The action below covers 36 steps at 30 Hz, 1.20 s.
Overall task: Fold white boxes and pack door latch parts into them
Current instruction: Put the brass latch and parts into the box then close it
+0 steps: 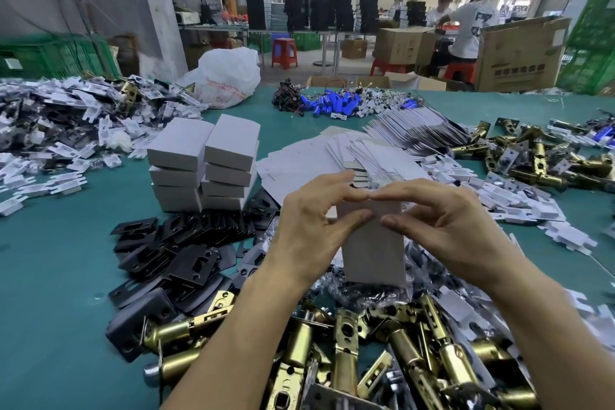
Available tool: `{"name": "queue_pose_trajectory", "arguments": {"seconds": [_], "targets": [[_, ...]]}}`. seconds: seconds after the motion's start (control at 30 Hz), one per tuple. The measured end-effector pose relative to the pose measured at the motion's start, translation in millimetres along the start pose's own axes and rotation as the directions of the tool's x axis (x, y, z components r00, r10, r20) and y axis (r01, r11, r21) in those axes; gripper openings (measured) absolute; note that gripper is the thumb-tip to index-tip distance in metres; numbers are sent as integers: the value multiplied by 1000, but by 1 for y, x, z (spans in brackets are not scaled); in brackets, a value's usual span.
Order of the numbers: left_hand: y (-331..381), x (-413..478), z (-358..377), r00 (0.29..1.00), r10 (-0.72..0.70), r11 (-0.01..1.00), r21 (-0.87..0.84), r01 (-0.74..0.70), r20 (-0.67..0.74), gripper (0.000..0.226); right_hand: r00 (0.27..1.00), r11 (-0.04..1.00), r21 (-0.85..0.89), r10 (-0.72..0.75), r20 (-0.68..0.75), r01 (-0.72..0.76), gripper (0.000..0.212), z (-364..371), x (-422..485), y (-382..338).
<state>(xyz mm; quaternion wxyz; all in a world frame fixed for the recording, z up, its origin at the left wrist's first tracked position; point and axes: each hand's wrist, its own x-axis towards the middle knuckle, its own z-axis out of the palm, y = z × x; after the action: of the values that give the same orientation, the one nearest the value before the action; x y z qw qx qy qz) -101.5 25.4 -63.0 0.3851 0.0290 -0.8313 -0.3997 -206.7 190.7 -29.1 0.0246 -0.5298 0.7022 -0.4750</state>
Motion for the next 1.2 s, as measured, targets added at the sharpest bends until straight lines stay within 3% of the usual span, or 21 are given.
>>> {"name": "queue_pose_trajectory", "arguments": {"seconds": [0.1,0.23,0.33,0.43,0.53,0.63,0.73,0.87,0.97,1.07,1.13,1.2], "targets": [[1,-1,0,999,-46,998,-53,45,-14,24,1000,999,43,6,-2,-6,29,2,-1,1],[0,2,-3,955,-294,932,-213,295,38,21,996,991,103,77,52,-82,29,3,-2,5],[0,3,-4,914,-393,871,-280,404,96,21,991,978,158,135,14,-135,23,5,-2,8],[4,3,-4,875,-427,829,-288,479,228,36,973,952,255,202,-113,-168,21,6,0,9],[7,2,-5,786,-462,771,-253,584,411,58,953,914,380,228,-201,-138,20,5,3,4],[12,-1,-5,705,-426,667,-330,668,567,43,928,879,466,252,-276,-100,23,3,5,1],[15,1,-5,744,-424,644,-406,649,516,31,932,870,470,285,-225,-153,32,6,5,1],[11,3,-4,789,-513,684,-395,614,338,42,939,845,455,340,-48,-283,55,14,3,-1],[11,6,-4,790,-561,630,-491,601,247,54,919,791,545,384,-89,-278,54,20,6,-3],[15,11,-8,741,-591,548,-514,659,320,41,890,749,614,427,-160,-249,67,20,8,-3],[16,12,-11,710,-593,551,-451,702,381,35,885,730,632,442,-149,-259,82,20,8,-5],[18,15,-14,714,-618,551,-468,691,328,35,886,706,652,451,-111,-278,92,22,8,-8]]}}
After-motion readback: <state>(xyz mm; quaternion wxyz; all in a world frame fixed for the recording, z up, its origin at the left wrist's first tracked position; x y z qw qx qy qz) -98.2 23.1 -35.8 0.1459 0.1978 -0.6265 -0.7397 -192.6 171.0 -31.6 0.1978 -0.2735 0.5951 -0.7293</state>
